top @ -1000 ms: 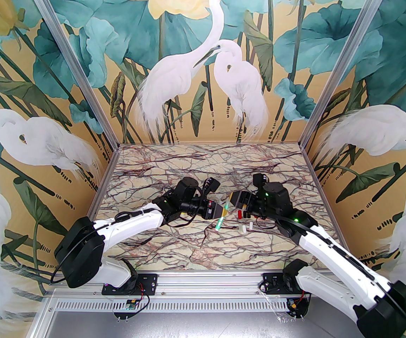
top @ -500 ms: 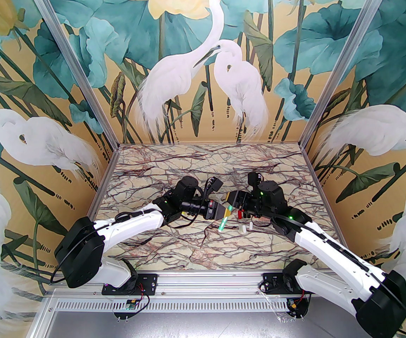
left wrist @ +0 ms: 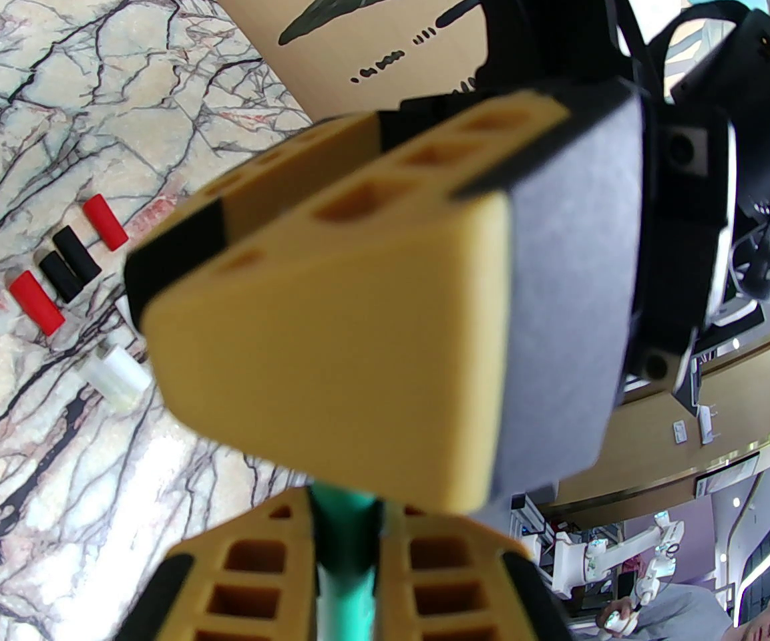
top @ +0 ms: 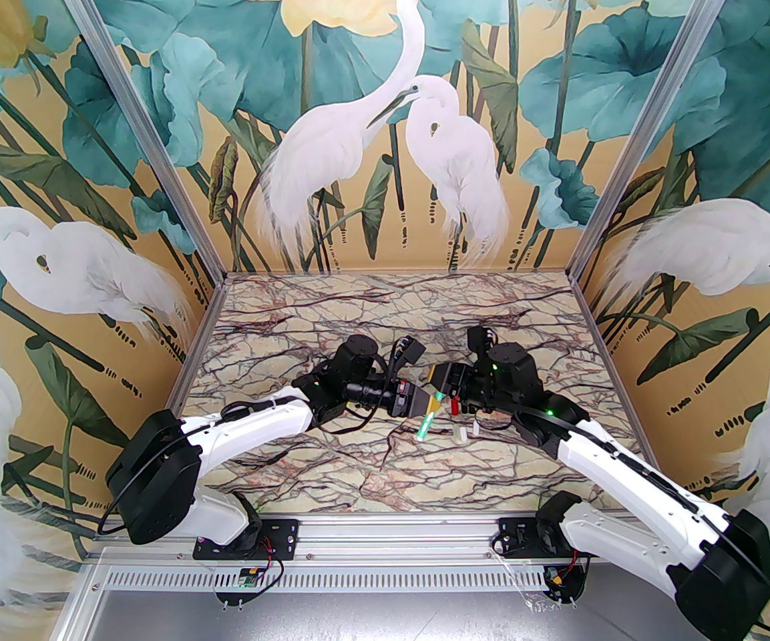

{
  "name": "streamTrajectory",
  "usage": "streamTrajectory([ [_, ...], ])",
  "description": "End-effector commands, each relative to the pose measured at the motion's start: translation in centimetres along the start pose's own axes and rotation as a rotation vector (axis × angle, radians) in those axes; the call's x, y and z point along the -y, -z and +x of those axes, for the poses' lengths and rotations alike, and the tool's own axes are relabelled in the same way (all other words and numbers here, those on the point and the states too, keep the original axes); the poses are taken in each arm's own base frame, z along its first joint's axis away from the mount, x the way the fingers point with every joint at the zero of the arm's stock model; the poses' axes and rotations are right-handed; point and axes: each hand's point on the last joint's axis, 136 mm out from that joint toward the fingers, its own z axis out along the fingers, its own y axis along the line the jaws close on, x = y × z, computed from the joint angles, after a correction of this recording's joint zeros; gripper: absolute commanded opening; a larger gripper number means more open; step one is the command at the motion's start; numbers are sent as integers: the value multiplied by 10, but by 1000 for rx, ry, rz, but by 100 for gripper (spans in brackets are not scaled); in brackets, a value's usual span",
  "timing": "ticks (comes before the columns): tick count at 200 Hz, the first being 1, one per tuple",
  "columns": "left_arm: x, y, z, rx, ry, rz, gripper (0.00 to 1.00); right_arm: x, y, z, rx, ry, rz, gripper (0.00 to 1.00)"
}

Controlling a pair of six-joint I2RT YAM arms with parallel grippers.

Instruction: Open the pen caps

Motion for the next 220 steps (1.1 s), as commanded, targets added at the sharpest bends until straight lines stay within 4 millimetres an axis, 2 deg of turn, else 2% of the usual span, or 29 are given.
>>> streamTrajectory([
  [1,2,-3,-1,-3,-2,15,16,-8,0,0,-6,-10,-29,33],
  [42,2,-3,-1,-2,-3,12,16,-8,0,1,-6,-10,-28,27],
  [175,1,0,-1,19,-5,1,15,-6,-1,3,-14,-16,-26,19],
  [220,2,1,1,41,-9,14,20,-11,3,-2,19,-21,-43,16],
])
